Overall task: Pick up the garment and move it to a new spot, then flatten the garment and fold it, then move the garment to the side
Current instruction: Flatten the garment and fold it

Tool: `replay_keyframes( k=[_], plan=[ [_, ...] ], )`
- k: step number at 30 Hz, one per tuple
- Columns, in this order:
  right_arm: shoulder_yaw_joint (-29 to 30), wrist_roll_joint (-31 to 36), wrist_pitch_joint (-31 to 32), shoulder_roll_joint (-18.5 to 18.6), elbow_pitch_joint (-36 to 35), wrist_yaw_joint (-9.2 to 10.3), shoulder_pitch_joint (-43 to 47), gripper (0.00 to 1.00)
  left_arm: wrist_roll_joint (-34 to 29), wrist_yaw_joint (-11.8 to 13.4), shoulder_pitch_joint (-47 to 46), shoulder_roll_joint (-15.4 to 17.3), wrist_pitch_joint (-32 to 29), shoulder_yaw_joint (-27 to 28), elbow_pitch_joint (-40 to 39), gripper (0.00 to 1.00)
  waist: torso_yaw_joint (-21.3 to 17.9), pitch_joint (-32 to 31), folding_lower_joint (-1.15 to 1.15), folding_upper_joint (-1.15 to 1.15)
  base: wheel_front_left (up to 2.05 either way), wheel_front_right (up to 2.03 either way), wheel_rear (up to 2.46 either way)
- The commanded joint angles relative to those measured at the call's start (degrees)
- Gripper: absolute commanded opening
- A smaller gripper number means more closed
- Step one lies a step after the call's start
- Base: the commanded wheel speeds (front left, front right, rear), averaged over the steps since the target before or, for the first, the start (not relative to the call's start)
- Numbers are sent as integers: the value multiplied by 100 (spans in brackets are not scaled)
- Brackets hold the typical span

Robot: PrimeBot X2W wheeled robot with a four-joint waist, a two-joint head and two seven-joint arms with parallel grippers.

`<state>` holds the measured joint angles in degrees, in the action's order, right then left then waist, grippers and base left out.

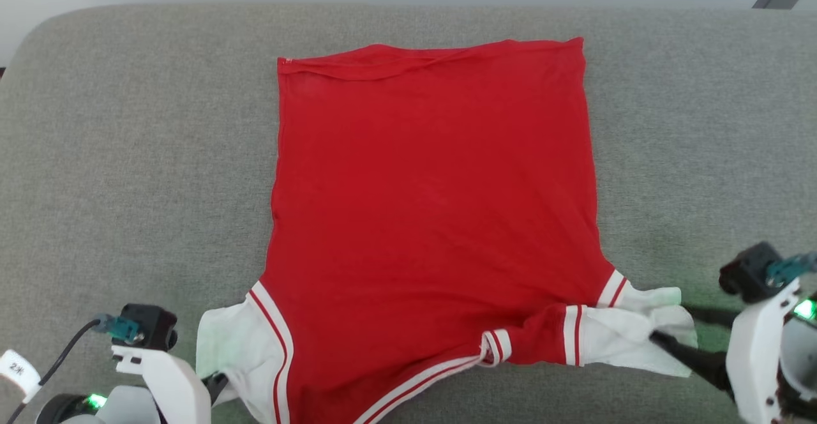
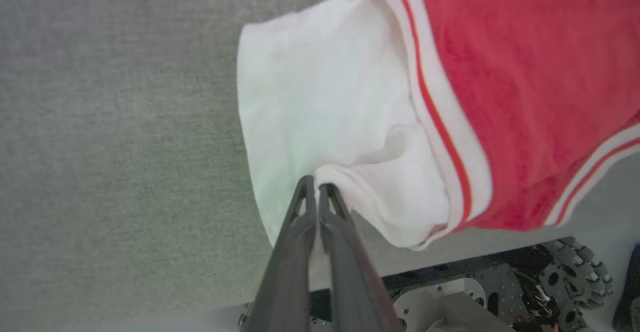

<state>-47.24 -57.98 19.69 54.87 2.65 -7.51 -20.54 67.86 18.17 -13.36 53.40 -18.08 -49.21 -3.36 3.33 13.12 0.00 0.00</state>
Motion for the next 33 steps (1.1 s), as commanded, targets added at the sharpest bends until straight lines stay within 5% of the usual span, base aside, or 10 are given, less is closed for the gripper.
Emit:
replay_keyframes(
  k=[1,8,16,23,33],
  plan=[
    [128,46,52,43,-108,4,6,100,-71,-26,-83,-22,49,21,-32,0,30,44,0,0,0,0,0],
    [1572,255,276,-140,-455,4,-108,100,-181,-125,-269,-152,209,76,-142,0,164,266,0,0,0,0,0],
    [3333,1468,793,-1609,195,4,-934,100,-406,-278,-696,-410,169,8,-180,0,475,715,0,0,0,0,0],
    [3709,2410,1209,-2551,1355,3,-2344,100,-663,-552,-1216,-804,120,-100,-2,0,849,1148,0,0,0,0,0],
    [4003,3310,2165,-3006,3737,3,-4010,100,-833,-963,-1740,-1418,190,-276,478,0,1415,1664,0,0,0,0,0]
  ],
)
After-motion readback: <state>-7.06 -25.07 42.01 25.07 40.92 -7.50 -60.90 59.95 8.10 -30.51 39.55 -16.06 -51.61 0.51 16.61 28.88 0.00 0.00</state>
